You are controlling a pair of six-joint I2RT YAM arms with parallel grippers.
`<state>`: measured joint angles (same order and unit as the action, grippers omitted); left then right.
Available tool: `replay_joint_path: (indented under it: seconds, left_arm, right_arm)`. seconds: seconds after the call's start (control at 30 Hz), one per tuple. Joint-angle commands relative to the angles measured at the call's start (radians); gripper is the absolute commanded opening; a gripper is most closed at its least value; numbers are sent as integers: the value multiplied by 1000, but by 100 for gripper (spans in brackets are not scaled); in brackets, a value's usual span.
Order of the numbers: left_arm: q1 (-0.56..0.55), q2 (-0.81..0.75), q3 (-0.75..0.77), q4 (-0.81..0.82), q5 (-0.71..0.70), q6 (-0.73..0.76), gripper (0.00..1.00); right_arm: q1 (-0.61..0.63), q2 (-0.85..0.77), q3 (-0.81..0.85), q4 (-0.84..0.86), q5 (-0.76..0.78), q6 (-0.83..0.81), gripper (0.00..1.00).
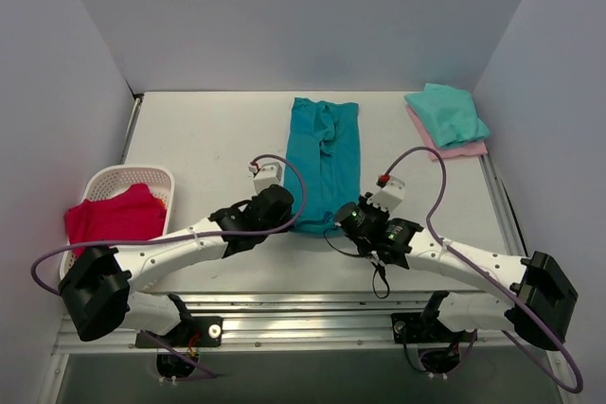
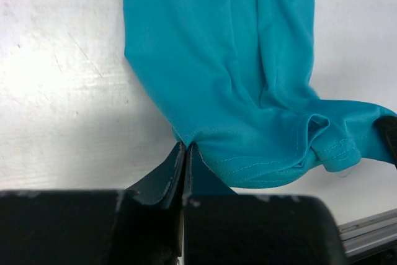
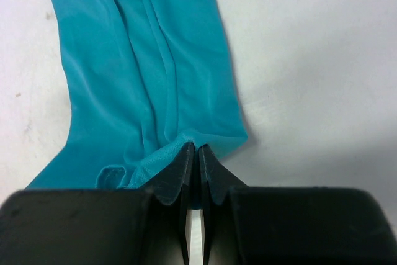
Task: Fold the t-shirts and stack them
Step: Grab the bottom of the folded rectangular tshirt with both arms, then fold the folded rectangular tshirt in 1/3 of the way
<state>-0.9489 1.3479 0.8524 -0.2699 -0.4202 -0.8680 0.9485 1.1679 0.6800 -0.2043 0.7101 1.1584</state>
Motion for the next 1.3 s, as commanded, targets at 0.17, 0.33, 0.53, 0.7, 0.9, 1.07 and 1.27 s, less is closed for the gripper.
replay_joint_path:
  seconds: [0.17, 0.33, 0.53, 0.7, 0.9, 1.07, 1.27]
  left_arm:
    - [107, 20, 138, 24, 20, 66, 2]
    - [176, 81, 186, 64, 55, 96, 3]
    - [260, 183, 296, 72, 127, 129, 3]
    - [321, 259, 378, 90, 210, 142, 3]
    - [380, 345, 441, 113, 277, 153, 3]
    - [424, 459, 586, 97, 327, 175, 4]
    - [512, 744, 900, 46, 468, 192, 10]
  right_arm:
    - [-120, 117, 153, 34, 109, -97, 0]
    - [-160, 238, 246, 42, 98, -123, 0]
    - [-183, 311, 325, 66, 127, -134, 0]
    - [-192, 367, 375, 51, 150, -120, 0]
    - [-243, 459, 444, 81, 134, -158, 0]
    - [-338, 579, 538, 134, 60, -196, 0]
    - [-453, 835, 731, 169, -53, -249, 0]
